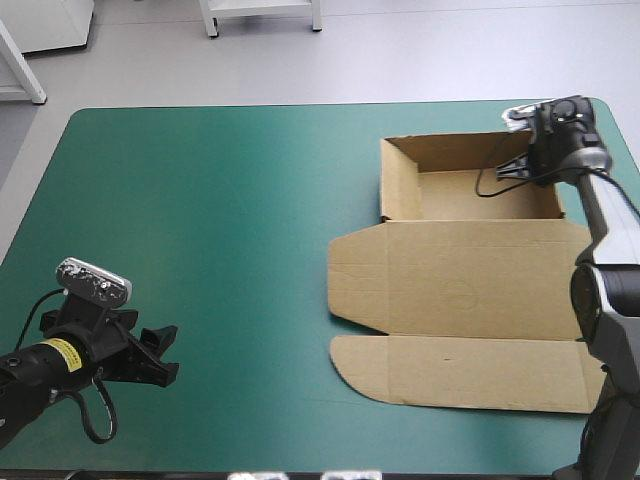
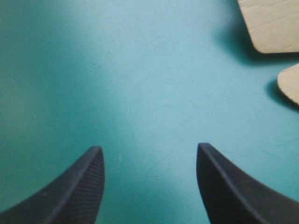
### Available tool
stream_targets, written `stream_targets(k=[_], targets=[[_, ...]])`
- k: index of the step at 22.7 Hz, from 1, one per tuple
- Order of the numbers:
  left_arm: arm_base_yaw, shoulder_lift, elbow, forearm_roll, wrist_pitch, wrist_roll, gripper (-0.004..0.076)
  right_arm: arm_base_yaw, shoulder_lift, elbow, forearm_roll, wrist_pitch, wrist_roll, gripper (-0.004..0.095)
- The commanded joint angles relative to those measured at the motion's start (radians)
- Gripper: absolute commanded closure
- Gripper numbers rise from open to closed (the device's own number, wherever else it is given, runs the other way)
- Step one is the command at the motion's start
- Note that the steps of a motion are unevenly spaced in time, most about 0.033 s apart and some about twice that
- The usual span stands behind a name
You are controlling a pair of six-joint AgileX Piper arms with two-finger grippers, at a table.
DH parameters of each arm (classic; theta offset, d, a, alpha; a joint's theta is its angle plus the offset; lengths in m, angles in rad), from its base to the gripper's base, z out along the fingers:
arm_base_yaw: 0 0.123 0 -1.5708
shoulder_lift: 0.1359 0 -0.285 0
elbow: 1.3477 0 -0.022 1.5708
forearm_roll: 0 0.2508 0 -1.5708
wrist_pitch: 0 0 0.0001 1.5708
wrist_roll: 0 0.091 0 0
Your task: Fold the box
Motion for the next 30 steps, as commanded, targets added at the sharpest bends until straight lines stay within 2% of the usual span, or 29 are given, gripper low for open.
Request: stream_targets(k=[1,5,8,11,13,15,16,18,21,24,27,30], targets=[[-0.006,-0.003,-0.025,-0.006,-0.064,-0.009,0.0304,-0.134,-0.069,-0.029,-0.167,-0.013,-0.072,0.0927],[-0.006,-0.003,-0.025,-0.002,-0.076,-0.009,0.0304,-0.273,-0.069,-0.027,-0.162,-0.071,-0.123,0.0927],[-0.006,-0.003,-0.025,-0.007,-0.099,-0.009,0.0304,-0.323,-0.069,-0.027,-0.158,-0.08,-0.13,0.0924],[-0.006,-0.003,-0.025,-0.008,-0.101,-0.009,0.0304,-0.357,-0.053,-0.02,-0.073,-0.061,-0.149,0.089],[-0.006,-0.003,-0.025,-0.008,-0.101,-0.009,0.0304,-0.356,-0.033,-0.02,-0.037,-0.04,-0.149,0.0759],[-0.006,-0.003,-0.025,-0.008,-0.103,-0.009,0.0304,-0.356,-0.018,-0.02,-0.01,-0.031,-0.149,0.0513],[-0.006,-0.003,-0.025,-0.008,-0.103,-0.009,0.0304,-0.356,-0.018,-0.02,-0.016,-0.038,-0.135,0.0333],[-0.006,-0.003,-0.025,-0.002,-0.11,-0.009,0.0304,-0.356,-0.035,-0.03,-0.07,-0.048,-0.074,0.0172],[-0.006,-0.003,-0.025,0.016,-0.131,-0.009,0.0304,-0.356,-0.083,-0.054,-0.078,-0.054,-0.057,0.017],[-0.006,-0.003,-0.025,0.045,-0.154,-0.009,0.0304,-0.356,-0.145,-0.077,-0.015,-0.054,-0.068,0.017],[-0.006,-0.003,-0.025,0.066,-0.16,-0.009,0.0304,-0.356,-0.226,-0.087,0.12,-0.035,-0.115,0.0177],[-0.006,-0.003,-0.025,0.093,-0.159,-0.009,0.0304,-0.345,-0.316,-0.087,0.302,0.018,-0.204,0.0231]])
